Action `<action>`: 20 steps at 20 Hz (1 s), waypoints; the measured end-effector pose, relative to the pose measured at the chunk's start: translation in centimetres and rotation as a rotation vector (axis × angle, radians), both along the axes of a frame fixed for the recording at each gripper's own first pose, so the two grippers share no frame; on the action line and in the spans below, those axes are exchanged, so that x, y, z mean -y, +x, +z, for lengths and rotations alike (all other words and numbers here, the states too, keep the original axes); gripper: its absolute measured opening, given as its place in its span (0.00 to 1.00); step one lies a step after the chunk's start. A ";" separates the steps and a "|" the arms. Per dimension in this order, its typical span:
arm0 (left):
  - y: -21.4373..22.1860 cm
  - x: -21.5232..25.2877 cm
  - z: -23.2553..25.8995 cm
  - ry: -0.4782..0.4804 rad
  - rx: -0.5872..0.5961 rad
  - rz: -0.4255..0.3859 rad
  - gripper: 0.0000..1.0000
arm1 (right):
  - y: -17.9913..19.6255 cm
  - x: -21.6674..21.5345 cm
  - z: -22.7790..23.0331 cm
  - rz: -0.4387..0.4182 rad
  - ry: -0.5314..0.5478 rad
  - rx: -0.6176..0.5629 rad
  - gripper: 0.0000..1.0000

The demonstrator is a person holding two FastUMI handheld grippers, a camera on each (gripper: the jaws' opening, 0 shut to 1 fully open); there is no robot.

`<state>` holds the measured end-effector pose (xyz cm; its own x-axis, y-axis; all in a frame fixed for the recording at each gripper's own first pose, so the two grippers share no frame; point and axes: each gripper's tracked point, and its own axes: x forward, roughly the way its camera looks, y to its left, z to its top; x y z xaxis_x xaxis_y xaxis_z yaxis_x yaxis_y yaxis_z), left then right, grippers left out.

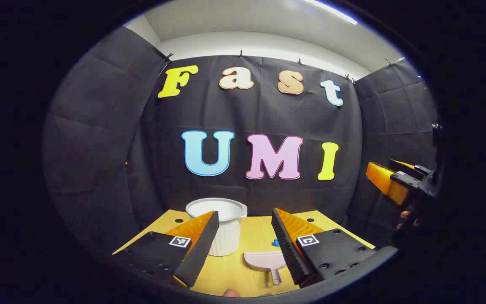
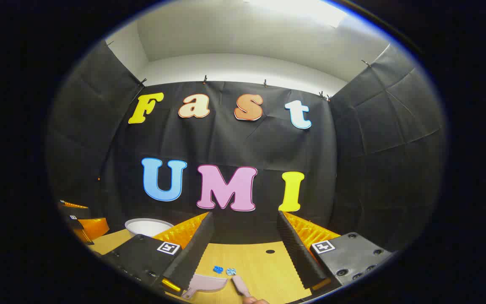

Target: Pick up the small broom and dustpan from the desktop, sweep the trash into the dustpan with the broom, and then empty the trash into the garbage bin.

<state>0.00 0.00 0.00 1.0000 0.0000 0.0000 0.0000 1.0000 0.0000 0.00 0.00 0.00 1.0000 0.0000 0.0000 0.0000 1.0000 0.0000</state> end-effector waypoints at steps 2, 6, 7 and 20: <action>-0.9 -0.2 -0.5 0.021 0.002 0.005 0.74 | -0.7 -0.6 0.0 0.010 -0.009 0.007 0.93; -2.4 0.3 -1.2 0.040 0.005 0.018 0.74 | -1.9 -1.7 -0.6 0.052 -0.016 0.003 0.96; -2.7 0.4 -1.1 0.051 0.006 0.022 0.74 | -2.1 -1.9 -0.6 0.058 -0.015 0.001 0.96; -4.4 -0.4 -0.6 0.027 0.038 0.084 0.74 | -1.8 -1.1 -0.9 0.053 0.014 -0.022 0.96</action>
